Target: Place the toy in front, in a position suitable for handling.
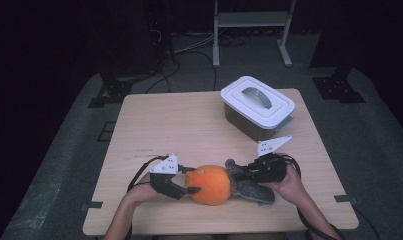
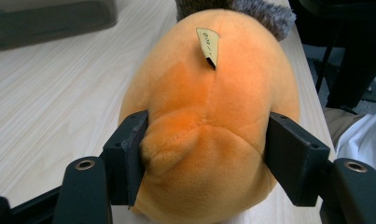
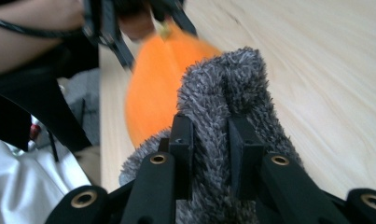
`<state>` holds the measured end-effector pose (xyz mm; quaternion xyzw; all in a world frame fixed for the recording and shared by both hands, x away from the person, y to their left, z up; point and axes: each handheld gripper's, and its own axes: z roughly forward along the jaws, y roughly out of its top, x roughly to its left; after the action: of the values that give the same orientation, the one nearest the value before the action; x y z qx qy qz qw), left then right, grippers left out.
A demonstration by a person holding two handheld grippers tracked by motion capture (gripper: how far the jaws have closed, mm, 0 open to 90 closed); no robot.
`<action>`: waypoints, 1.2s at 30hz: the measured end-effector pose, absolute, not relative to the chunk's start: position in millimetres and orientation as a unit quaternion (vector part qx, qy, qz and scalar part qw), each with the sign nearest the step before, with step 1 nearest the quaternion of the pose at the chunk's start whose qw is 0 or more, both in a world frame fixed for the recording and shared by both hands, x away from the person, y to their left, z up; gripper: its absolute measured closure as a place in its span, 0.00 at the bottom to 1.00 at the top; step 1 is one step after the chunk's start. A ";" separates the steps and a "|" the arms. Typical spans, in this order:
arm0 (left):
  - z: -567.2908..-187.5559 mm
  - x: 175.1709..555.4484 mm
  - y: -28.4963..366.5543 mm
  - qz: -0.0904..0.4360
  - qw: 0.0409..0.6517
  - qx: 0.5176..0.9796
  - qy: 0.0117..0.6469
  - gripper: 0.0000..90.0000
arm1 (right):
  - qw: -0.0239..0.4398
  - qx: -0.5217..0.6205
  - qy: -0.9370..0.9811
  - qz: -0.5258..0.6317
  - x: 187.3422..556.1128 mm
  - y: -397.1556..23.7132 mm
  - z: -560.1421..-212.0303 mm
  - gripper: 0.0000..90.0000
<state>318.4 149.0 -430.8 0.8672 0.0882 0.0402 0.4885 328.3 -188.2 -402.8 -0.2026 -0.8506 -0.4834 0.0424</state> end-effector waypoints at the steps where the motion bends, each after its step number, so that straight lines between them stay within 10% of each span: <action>1: -430.1 318.0 148.4 0.041 0.486 0.869 0.083 0.38 | 0.048 -0.199 -0.848 -0.488 327.5 -186.7 -401.9 0.81; 8: -428.7 315.6 144.4 0.032 0.491 0.866 0.085 0.30 | 0.052 -0.194 -0.870 -0.451 326.8 -181.8 -409.2 0.81; 30: -415.3 308.8 133.7 0.098 0.502 0.856 0.078 0.48 | 0.033 -0.177 -0.857 -0.483 321.9 -176.6 -392.0 0.83; 36: -417.0 311.6 133.2 0.079 0.503 0.855 0.095 0.27 | 0.056 -0.186 -0.864 -0.465 325.8 -178.3 -406.9 0.83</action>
<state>311.6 133.2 -417.0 0.8551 0.0948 0.0794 0.5034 325.8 -178.3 -406.9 -0.1860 -0.8637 -0.4651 0.0562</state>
